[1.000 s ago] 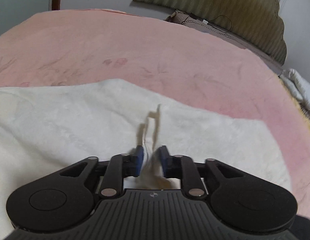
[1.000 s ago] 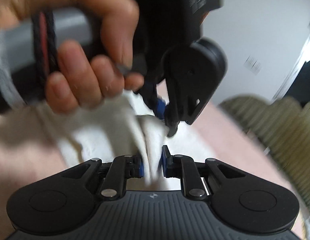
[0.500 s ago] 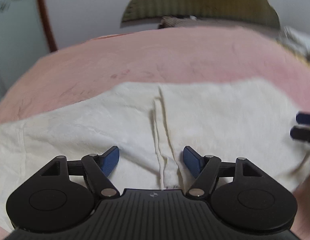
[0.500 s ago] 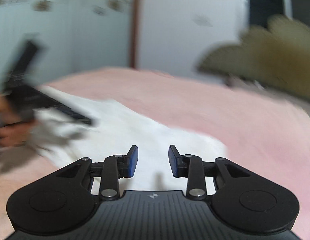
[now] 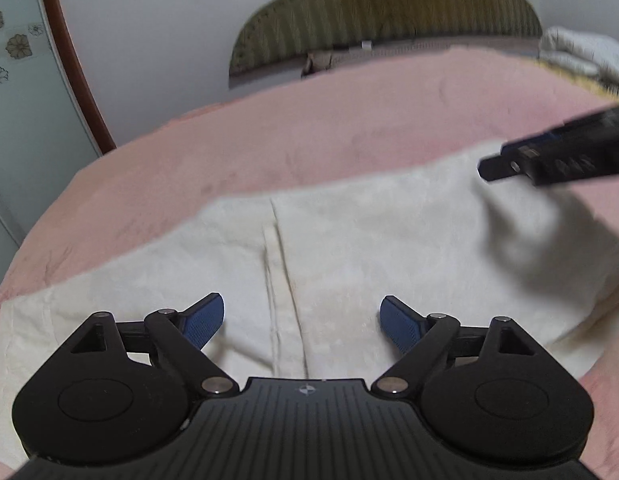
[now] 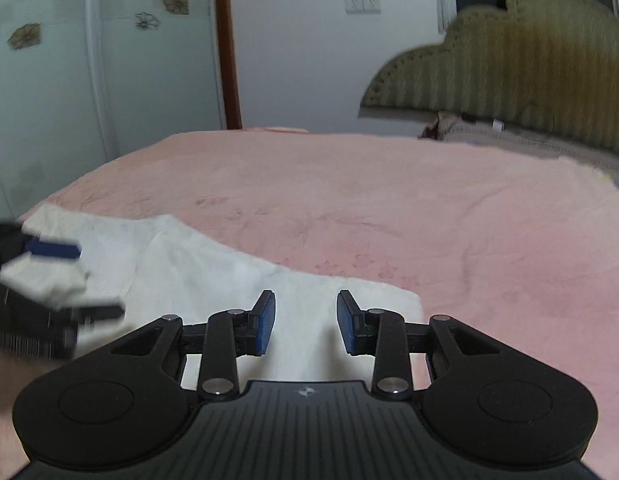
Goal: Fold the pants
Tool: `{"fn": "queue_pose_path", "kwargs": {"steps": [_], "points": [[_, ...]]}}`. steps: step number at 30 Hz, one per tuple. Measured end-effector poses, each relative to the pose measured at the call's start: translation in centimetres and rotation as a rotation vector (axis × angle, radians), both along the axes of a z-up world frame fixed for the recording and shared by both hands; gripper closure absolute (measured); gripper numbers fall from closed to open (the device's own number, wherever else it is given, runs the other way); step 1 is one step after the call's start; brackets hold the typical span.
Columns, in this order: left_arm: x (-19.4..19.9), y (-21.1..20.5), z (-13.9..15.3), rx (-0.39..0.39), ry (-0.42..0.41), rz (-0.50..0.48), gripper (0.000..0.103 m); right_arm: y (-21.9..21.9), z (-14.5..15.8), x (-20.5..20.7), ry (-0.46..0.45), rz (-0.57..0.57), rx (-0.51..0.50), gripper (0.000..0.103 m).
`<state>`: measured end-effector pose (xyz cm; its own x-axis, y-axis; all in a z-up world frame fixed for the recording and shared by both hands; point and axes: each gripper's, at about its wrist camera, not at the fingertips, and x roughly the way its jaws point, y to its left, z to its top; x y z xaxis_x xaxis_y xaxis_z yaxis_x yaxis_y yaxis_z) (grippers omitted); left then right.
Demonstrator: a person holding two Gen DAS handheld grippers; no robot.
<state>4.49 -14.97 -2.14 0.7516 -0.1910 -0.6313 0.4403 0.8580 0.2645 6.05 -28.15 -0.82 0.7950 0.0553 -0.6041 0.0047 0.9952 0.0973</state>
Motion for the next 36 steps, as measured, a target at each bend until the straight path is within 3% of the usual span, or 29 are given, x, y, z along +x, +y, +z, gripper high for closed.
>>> {"fn": "queue_pose_path", "kwargs": {"steps": [2, 6, 8, 9, 11, 13, 15, 17, 20, 22, 24, 36], "points": [[-0.6, 0.4, -1.0, -0.044, -0.020, 0.025, 0.014, -0.5, -2.1, 1.6, 0.102, -0.062, -0.076, 0.070], [-0.6, 1.1, -1.5, -0.104, -0.023, 0.090, 0.005, 0.2, -1.5, -1.3, 0.044, -0.144, -0.073, 0.066], [-0.4, 1.3, -1.5, -0.132, -0.004, 0.117, 0.005, 1.6, -0.5, -3.8, -0.021, -0.102, -0.104, 0.065], [-0.5, 1.5, -1.5, -0.144, -0.002, 0.125, 0.004, 2.2, -0.4, -4.7, -0.033, -0.069, -0.120, 0.059], [-0.7, 1.6, -1.6, -0.153, -0.018, 0.134, 0.002, 3.2, -1.3, -6.3, 0.001, 0.000, -0.183, 0.047], [-1.1, 1.6, -1.9, -0.158, -0.039, 0.138, 0.000, 3.2, -2.8, -7.2, 0.039, 0.007, -0.261, 0.044], [-1.6, 1.7, -1.9, -0.164, -0.046, 0.141, 0.000, 1.3, -3.5, -8.7, -0.009, -0.062, -0.168, 0.031], [-1.7, 1.7, -2.0, -0.170, -0.044, 0.143, 0.000, -1.1, -4.0, -9.4, -0.008, -0.143, -0.036, 0.025], [-1.5, 1.9, -2.0, -0.189, -0.031, 0.145, 0.000, -2.9, -4.2, -9.5, 0.001, -0.200, 0.047, 0.022], [-1.4, 2.1, -2.0, -0.201, -0.022, 0.146, 0.000, -2.8, -4.2, -9.4, 0.006, -0.204, 0.038, 0.019], [-1.2, 2.3, -2.0, -0.212, -0.014, 0.146, 0.000, -2.0, -4.2, -9.4, 0.021, -0.216, -0.014, 0.000], [-1.0, 3.1, -2.0, -0.254, 0.011, 0.143, 0.000, -2.0, -4.2, -9.3, 0.030, -0.261, -0.010, 0.000]]}}
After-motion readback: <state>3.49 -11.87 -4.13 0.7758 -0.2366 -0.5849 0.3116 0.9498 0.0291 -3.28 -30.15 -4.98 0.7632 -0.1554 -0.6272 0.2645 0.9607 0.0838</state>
